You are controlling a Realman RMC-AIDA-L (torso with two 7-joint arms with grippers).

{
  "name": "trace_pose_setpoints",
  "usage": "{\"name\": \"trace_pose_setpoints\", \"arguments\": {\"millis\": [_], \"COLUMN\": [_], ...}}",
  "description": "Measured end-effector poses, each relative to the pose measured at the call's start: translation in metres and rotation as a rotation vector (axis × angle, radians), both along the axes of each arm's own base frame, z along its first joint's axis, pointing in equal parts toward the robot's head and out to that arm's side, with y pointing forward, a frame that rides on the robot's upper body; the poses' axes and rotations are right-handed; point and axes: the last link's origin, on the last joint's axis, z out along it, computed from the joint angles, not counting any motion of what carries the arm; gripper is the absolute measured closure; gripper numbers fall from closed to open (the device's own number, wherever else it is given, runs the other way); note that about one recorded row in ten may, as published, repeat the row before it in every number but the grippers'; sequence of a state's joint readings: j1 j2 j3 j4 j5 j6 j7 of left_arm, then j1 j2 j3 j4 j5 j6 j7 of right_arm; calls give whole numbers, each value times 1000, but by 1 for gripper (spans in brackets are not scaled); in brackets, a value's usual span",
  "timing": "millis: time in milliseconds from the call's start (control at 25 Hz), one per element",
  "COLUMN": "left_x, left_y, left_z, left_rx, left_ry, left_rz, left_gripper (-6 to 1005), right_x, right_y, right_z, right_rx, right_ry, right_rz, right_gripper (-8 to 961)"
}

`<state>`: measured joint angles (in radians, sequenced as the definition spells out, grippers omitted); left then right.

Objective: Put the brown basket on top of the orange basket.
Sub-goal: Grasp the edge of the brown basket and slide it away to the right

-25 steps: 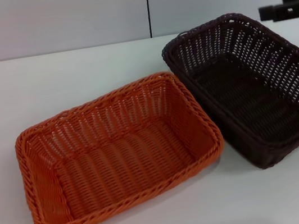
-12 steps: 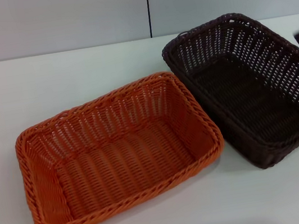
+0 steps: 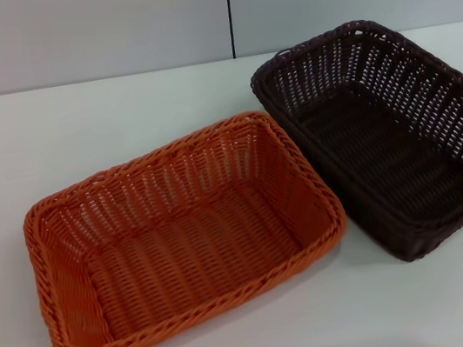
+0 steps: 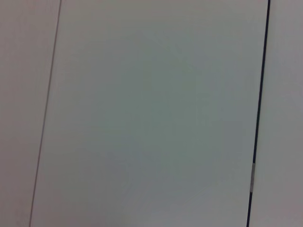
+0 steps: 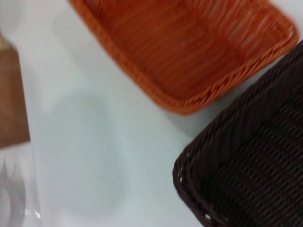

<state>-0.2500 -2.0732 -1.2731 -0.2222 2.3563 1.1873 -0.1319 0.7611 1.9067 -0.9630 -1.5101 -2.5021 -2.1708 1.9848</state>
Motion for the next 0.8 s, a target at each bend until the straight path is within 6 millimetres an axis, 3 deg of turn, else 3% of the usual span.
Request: {"name": "trace_pose_setpoints", "arguments": {"millis": [240,440,800], "left_x": [0,0,1], "left_y": [-2,-3,-3], "left_z": [-2,-3,-3], "left_rx": [-4,-6,-7], "left_ry": [-11,-13,-2], "left_rz": [-2,0,-7], "left_gripper": [220,221,221], "right_x": [8,7,8], "right_y": [9,13,12], "right_z": [-11,-14,-38], "right_rx": [30,38,-28], "right_ry": [-104,-108,-125], "right_rz": [43,79,116], "right_gripper": [140,140,140]}}
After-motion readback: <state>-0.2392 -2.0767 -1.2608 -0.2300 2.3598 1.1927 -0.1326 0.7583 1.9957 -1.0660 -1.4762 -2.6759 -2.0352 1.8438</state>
